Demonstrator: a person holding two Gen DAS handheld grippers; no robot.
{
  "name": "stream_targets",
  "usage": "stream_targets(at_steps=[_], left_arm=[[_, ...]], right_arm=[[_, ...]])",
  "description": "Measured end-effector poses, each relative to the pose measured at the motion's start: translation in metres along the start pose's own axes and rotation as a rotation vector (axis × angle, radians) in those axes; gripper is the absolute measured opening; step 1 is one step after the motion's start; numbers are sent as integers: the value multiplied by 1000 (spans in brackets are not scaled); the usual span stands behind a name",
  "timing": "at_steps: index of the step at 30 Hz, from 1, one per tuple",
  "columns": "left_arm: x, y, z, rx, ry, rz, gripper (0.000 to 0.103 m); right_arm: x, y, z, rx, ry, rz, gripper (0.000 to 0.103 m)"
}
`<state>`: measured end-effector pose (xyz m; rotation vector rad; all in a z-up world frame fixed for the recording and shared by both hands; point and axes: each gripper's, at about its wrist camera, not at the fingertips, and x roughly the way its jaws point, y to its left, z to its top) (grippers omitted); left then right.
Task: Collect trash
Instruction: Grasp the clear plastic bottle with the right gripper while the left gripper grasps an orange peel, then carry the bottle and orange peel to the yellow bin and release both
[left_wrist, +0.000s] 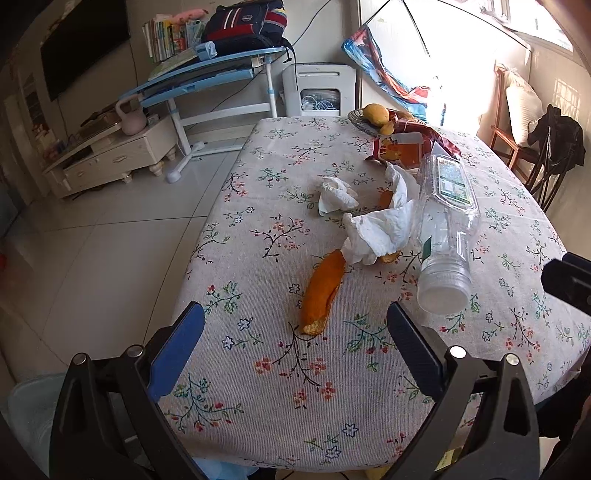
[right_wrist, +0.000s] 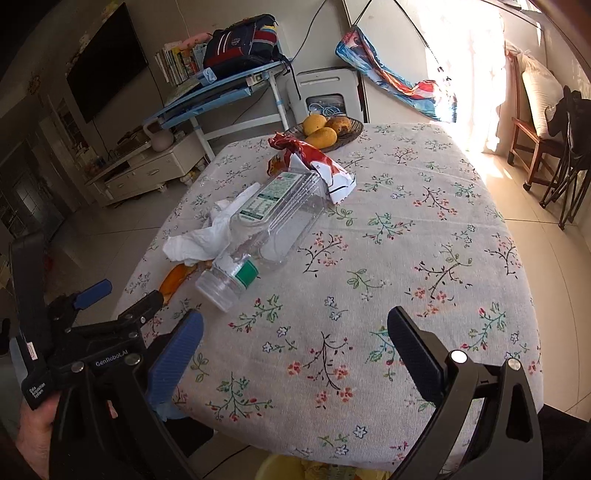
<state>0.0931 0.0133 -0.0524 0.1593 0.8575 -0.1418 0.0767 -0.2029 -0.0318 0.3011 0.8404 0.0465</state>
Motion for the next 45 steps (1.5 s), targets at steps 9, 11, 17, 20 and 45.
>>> stream_targets(at_steps=[9,11,17,20,45], left_arm=[[30,-3,18,21,38,-43,96],[34,-4,19,23,49,-49,96],[39,-4,16,24,74,-67,96],[41,-3,14,9,82,-77,96],[43,-1,10,-69,115,-185,34]], right_arm=[[70,8,54,117,45,-34,96],[78,11,55,110,59,-32,95],[81,0,52,43,101,27,88],[74,-14,51,2,118,27,79],[47,-26,7,-199,208,64,57]])
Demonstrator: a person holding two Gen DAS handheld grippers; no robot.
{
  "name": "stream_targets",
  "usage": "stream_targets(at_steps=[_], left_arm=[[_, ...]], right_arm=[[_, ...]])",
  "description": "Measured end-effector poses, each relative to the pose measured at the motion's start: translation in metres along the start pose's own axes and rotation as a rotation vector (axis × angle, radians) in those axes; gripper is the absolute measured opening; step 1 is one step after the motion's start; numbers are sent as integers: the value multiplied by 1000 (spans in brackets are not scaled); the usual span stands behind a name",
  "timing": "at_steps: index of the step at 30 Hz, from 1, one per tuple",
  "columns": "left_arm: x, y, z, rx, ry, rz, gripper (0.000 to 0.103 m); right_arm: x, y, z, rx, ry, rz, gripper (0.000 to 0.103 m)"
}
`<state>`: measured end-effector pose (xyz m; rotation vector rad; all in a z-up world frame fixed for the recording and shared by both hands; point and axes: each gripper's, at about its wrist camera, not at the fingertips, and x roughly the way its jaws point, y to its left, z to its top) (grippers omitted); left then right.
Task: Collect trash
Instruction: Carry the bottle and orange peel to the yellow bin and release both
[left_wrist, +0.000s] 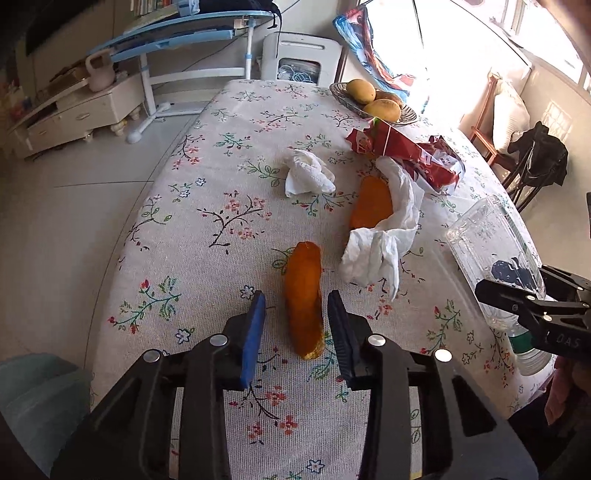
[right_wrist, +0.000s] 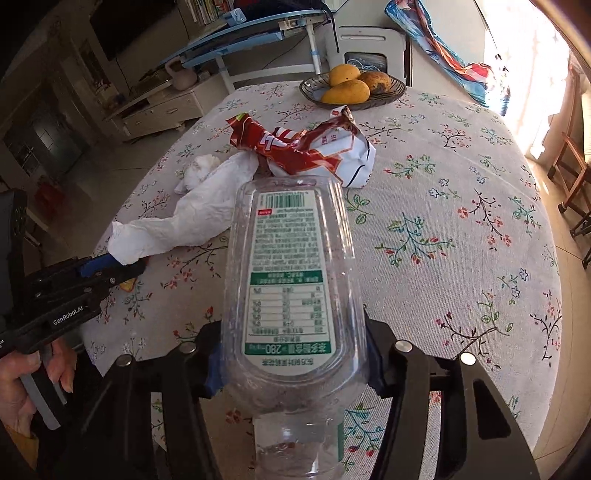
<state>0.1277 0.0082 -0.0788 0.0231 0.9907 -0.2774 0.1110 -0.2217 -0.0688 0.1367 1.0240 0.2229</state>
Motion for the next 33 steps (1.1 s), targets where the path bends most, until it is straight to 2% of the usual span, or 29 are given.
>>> stream_targets(at_steps=[1,2,3,6,13,20,24,33], left_arm=[[0,-3,-1,20,-1,12,33],[-1,-5,-2,37,-3,19,22],[-1,-6,-2,47,0,21,18],[-12,-1,-4,19,-30,20,17],[-55,28,-20,-125,-138,25,17],[-104,34,-53,-217,-283,-66,17],[-118,9,-79,-178,-306,-108,17],[-123,-40,-128,-60,-254,-161,17]], right_arm=[[-1,0,-2,8,-6,9,56],[-2,0,-4,19,-13,19,56],[-5,0,-6,28,-22,26,56],[-17,5,-15,34,-59,36,56],[-52,18,-38,44,-152,108,56],[-75,28,-64,54,-185,164,56],[-85,34,-85,32,-182,162,56],[-97,37,-132,6,-121,144,56]])
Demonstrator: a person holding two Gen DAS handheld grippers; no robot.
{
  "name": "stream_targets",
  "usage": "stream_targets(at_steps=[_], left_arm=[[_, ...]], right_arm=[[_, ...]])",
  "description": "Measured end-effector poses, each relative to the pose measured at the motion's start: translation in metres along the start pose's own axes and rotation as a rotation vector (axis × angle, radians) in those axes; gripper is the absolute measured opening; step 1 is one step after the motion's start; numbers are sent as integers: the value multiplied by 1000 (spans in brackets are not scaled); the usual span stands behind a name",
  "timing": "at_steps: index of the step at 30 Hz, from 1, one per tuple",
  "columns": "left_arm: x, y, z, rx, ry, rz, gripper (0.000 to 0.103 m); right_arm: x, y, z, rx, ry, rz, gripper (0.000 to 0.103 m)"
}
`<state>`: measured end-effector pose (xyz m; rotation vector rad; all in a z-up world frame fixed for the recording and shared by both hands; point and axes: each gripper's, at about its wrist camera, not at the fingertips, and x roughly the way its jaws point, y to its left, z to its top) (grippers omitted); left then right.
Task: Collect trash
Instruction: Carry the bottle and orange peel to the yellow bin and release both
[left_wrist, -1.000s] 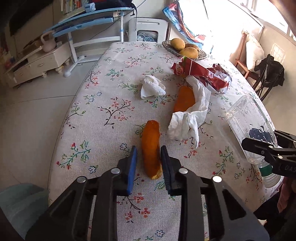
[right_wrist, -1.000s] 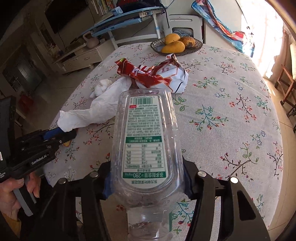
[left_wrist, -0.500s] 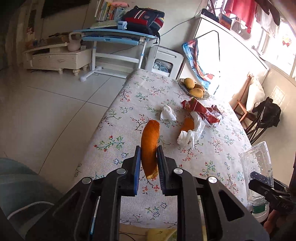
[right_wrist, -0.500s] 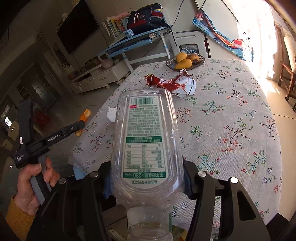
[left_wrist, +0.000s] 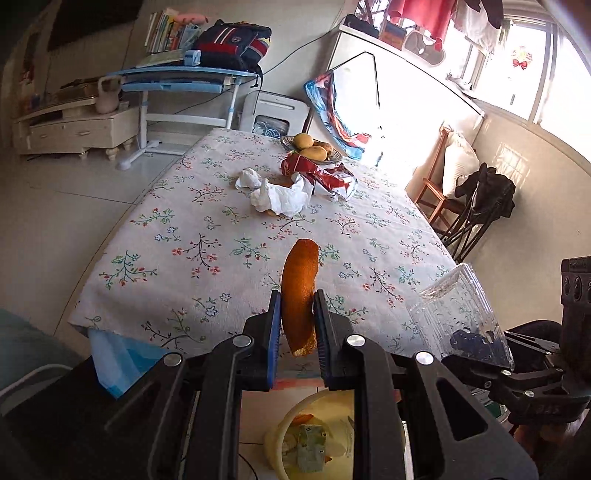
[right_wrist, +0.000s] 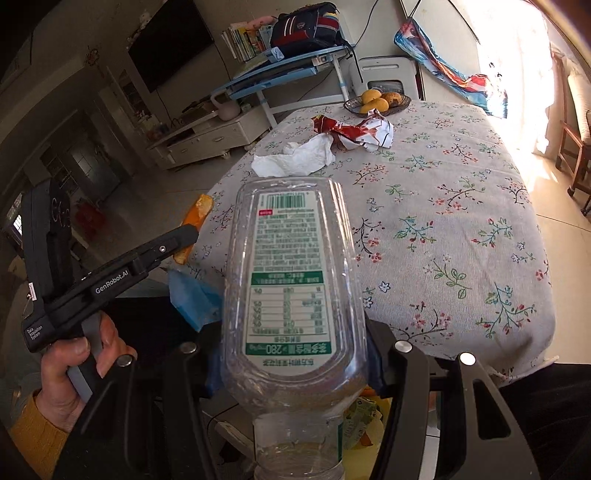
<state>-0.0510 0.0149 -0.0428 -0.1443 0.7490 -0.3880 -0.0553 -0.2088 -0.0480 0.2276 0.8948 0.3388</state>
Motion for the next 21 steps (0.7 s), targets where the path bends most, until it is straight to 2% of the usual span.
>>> stream_targets(at_steps=[8,17,19,21], left_arm=[[2,-31,-31,75,80,-47,17],[4,-56,-66,156,188,-58,17],[3,-57,-72,163,205,-54,17],[2,-59,-79,172,223,-49,17]], right_arm=[[6,0,-43,-29,123,-67,56],[17,-5,-57,-45,210,-134,57],[15,-10,-57,-27,194,-168,67],[8,-17,-57,6,166,-196,70]])
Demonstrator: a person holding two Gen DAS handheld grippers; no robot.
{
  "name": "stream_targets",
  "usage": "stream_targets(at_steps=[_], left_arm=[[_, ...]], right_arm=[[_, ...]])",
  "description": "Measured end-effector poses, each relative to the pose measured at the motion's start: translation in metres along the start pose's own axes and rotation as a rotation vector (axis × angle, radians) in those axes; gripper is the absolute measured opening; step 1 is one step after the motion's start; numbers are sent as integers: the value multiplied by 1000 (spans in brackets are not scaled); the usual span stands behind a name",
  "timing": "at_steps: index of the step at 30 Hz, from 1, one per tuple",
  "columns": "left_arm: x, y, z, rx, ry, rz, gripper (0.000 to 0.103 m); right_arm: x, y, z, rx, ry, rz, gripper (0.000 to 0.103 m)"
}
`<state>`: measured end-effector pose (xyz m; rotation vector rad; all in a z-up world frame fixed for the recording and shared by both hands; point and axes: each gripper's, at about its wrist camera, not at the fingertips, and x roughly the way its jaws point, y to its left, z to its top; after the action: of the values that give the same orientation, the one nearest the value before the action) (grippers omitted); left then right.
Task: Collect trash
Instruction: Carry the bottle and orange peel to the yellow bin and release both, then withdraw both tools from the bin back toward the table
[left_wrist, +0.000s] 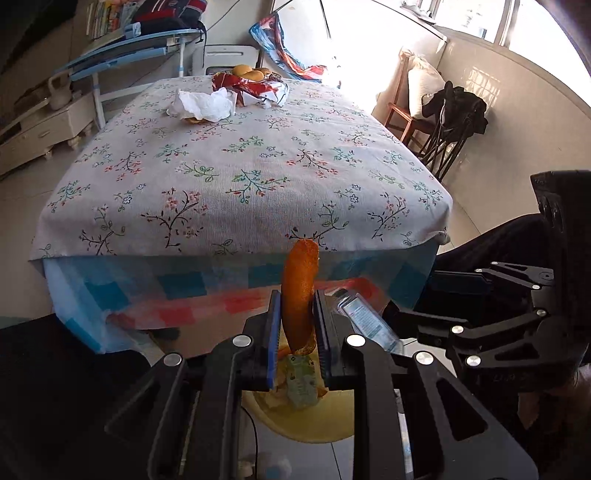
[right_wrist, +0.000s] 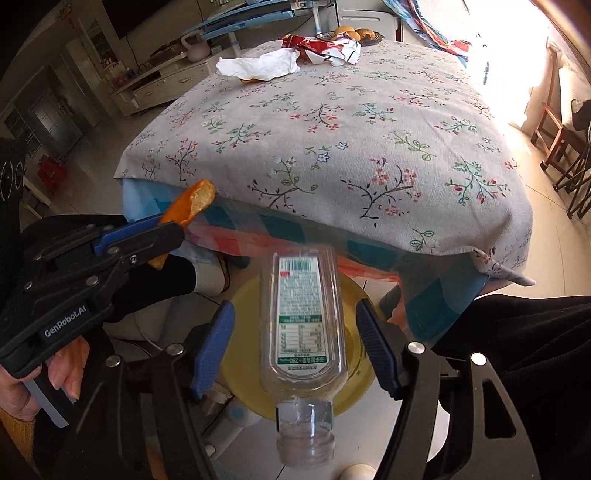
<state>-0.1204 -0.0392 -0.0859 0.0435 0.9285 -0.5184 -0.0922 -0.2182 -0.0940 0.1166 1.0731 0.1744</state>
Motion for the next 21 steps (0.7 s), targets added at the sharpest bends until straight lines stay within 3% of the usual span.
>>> stream_targets(at_steps=[4,7,9,10,11,15,21], left_arm=[[5,-9,-10,38,46,13,17],[17,-18,-18,80,119,-16,19],[20,-25,-21,111,136,-5,37],[18,-28,-21,128,124,18,59],[15,-30,-21,142,98,53,74],[-4,-29,-13,144,-33,137,81],[-35,-10,4,36,-251,289,96]], right_arm=[[-18,-15,4,79,-102,-41,76],[-38,-14,10,80,-204,-89,82],[-52,-9,13,52,-273,-158,88],[-58,-5,15,33,-308,-201,92],[-64,-1,16,13,-343,-244,93],[-74,12,19,-52,-420,-368,95],[-72,23,19,-131,-441,-407,95]])
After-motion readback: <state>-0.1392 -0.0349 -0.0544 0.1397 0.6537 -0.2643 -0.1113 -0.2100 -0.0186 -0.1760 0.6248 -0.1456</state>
